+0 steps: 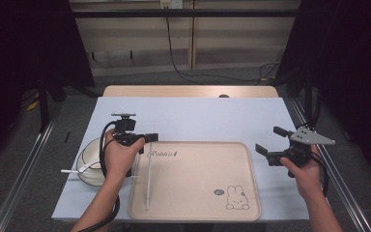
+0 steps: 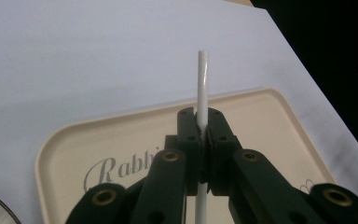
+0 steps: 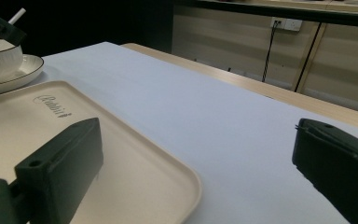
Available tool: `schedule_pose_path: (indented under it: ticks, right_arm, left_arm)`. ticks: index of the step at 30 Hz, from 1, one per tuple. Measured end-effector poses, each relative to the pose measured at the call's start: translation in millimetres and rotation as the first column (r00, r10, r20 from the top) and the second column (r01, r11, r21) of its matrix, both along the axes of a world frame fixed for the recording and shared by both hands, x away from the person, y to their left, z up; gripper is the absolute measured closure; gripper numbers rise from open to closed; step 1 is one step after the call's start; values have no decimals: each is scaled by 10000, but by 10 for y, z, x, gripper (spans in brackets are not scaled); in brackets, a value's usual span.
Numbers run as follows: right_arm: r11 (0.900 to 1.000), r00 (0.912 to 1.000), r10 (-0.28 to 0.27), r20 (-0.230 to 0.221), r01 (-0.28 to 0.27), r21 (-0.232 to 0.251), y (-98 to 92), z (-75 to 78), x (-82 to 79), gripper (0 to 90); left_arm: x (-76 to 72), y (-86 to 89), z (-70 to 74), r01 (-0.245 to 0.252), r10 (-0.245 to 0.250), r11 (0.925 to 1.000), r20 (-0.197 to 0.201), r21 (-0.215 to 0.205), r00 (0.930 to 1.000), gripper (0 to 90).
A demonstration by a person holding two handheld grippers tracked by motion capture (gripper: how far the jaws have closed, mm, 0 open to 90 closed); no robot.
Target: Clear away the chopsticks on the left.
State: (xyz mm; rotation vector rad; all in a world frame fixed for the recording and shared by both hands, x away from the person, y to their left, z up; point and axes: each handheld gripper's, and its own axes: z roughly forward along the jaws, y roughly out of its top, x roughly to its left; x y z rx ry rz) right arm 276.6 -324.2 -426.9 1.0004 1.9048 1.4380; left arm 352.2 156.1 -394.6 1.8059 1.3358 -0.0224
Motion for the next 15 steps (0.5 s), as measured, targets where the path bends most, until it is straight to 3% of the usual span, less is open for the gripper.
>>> schedule_pose_path:
  ticks: [2,7,13,15]
  right_arm:
    - [10000,10000,4,37,-4,-26,1,-2,3,12]
    - [10000,10000,76,-12,-76,-6,4,-3,1,12]
    - [10000,10000,19,-17,-19,-52,6,-3,-1,12]
    - [9999,9999,119,-49,-119,-30,3,-4,2,11]
  left_arm:
    - [20,-18,-55,-192,194,9997,-112,143,9998,868]
    - [84,-48,-213,-621,672,9927,-468,1035,9966,866]
    - [143,-23,-376,-1235,1380,9812,-922,1481,9861,865]
    - [163,-16,-420,-1288,1458,9816,-1176,1411,9823,865]
